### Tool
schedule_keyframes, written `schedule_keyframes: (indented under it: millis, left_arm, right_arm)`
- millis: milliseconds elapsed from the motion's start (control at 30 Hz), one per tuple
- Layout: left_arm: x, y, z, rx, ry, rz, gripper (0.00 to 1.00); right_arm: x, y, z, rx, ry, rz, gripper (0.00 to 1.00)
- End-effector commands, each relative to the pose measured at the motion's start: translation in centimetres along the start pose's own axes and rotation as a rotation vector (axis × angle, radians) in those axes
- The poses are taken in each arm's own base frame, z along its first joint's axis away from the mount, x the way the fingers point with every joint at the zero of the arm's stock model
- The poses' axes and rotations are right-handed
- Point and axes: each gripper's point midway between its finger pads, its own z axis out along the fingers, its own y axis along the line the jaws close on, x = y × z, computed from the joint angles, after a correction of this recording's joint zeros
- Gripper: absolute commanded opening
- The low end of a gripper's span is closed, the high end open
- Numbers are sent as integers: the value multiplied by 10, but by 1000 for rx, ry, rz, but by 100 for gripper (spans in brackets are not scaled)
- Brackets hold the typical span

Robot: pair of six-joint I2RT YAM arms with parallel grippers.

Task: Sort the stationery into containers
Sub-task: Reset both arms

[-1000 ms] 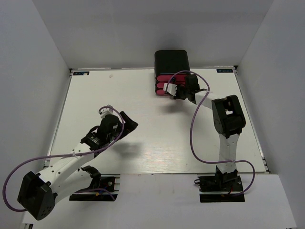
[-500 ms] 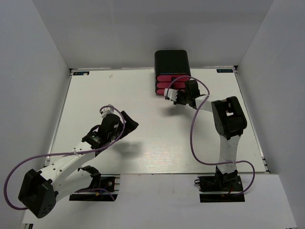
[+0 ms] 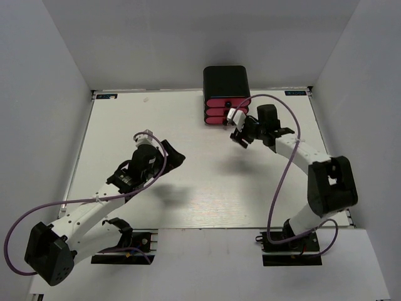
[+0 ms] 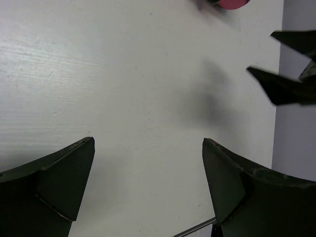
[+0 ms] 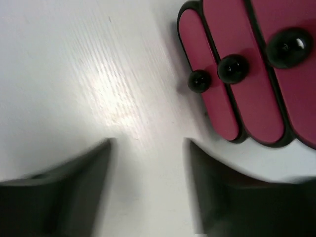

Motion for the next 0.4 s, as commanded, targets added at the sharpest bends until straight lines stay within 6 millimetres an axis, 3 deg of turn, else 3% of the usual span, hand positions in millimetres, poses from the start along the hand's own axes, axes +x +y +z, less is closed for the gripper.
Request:
schedule_keyframes:
  millis: [0, 200, 367]
  left_arm:
    - [-24, -34, -9, 102, -60, 96, 99]
    - [-35, -51, -15, 155, -83, 169, 99]
    - [-30, -54, -18, 193, -75, 192, 99]
  right_arm:
    - [-31, 15, -25, -22, -77, 267, 89]
    - [-55, -4, -53, 120, -94, 556, 90]
    - [-62, -12, -66, 165, -119, 580, 90]
